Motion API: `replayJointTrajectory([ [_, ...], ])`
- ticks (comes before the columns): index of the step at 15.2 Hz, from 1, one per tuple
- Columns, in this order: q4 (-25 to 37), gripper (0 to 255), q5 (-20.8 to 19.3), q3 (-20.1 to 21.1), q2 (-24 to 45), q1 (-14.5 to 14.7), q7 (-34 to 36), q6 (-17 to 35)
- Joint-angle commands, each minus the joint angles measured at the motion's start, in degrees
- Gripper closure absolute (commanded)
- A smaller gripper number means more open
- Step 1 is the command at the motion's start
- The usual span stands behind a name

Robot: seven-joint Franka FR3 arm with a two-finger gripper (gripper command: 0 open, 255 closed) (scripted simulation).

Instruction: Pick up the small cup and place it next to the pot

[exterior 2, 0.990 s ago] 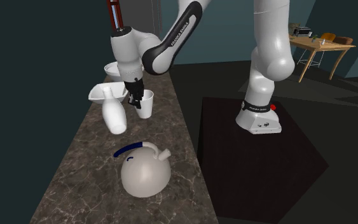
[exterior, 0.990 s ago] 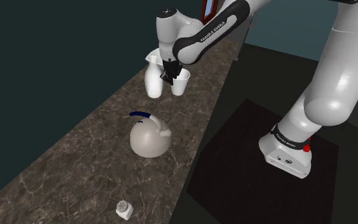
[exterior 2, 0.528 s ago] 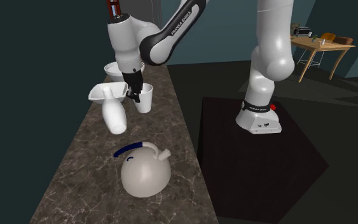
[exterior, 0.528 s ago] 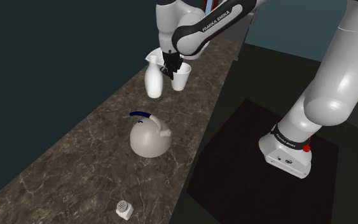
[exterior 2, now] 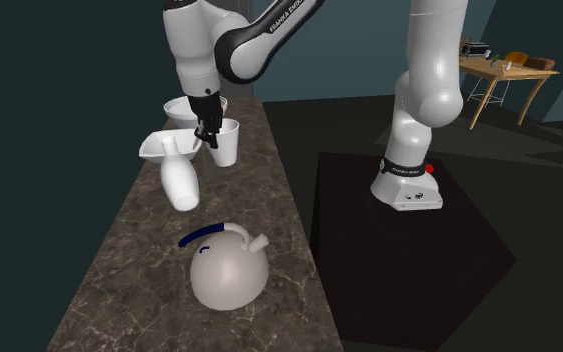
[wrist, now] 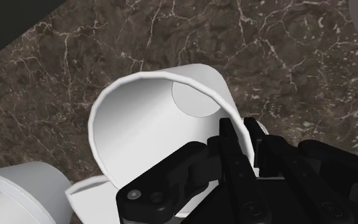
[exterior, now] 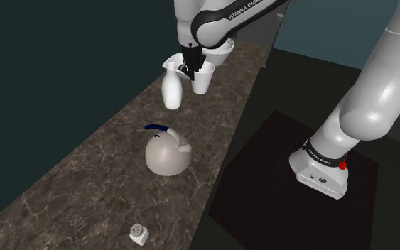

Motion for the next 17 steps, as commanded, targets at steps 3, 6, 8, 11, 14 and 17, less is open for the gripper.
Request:
replayJointTrajectory([
  [3, 1.3, 255, 1.0, 0.2, -1.5, -0.1, -1.1, -2.6],
  [6, 2.4, 255, 1.6, 0.3, -2.5, -0.1, -1.9, -4.6],
  [8, 3.3, 255, 2.0, 0.4, -3.1, -0.1, -2.3, -6.0],
  [11, 4.6, 255, 2.5, 0.4, -4.0, -0.1, -3.0, -8.0],
  [14, 3.6, 255, 2.8, -0.8, -4.9, -1.7, -5.8, -7.4],
  [17, 2.4, 255, 3.0, -2.6, -5.8, -3.9, -9.8, -6.0],
])
